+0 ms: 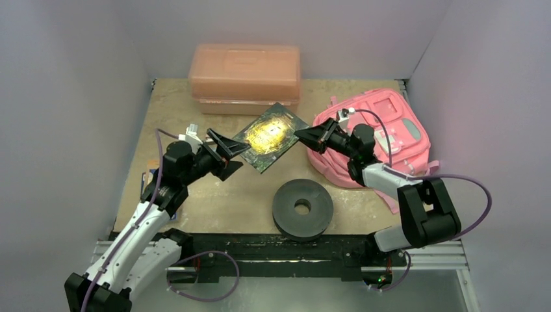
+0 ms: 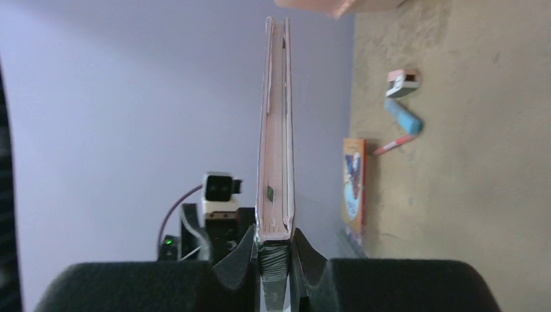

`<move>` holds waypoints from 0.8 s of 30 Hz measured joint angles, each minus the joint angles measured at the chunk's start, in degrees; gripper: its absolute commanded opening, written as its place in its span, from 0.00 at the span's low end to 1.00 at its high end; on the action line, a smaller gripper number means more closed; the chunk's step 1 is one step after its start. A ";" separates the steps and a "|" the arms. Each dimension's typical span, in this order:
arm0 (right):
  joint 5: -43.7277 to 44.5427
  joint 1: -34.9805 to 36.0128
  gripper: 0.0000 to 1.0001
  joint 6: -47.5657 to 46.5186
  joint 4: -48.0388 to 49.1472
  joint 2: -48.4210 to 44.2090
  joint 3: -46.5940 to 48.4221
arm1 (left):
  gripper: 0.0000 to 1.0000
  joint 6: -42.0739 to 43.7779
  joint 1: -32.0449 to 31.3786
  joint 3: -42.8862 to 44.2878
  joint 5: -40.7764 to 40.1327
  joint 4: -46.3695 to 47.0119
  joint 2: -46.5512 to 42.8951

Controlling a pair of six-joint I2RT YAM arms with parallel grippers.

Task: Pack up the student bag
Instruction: Pick up the book from the center of the board.

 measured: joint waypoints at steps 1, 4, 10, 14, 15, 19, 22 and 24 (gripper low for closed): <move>-0.35 -0.02 0.00 2.16 2.12 0.00 -0.72 | 0.96 -1.09 0.00 -0.63 0.02 1.38 0.35; -1.68 0.02 0.00 8.79 9.53 1.27 -1.77 | 0.92 -4.13 -0.07 -2.62 0.00 6.23 1.11; -1.88 0.02 0.00 18.34 22.01 4.94 -2.67 | 0.63 -7.52 -0.76 -4.61 -0.02 17.11 3.19; -1.66 0.02 0.00 20.13 24.68 5.29 -3.72 | 0.48 -8.39 -1.40 -4.63 -0.09 22.03 5.01; -1.62 0.02 0.00 20.35 25.16 5.27 -4.07 | 0.46 -8.50 -1.62 -4.63 -0.22 22.75 5.31; -0.96 0.09 0.00 20.26 25.09 4.92 -5.40 | 0.36 -8.85 -2.51 -4.63 -0.94 24.74 6.27; 0.02 0.33 0.00 19.17 23.52 4.07 -5.70 | 0.20 -8.81 -3.08 -4.63 -1.49 25.92 7.58; 0.42 0.42 0.00 17.77 21.57 2.82 -5.70 | 0.04 -8.76 -3.39 -4.63 -1.62 26.10 8.76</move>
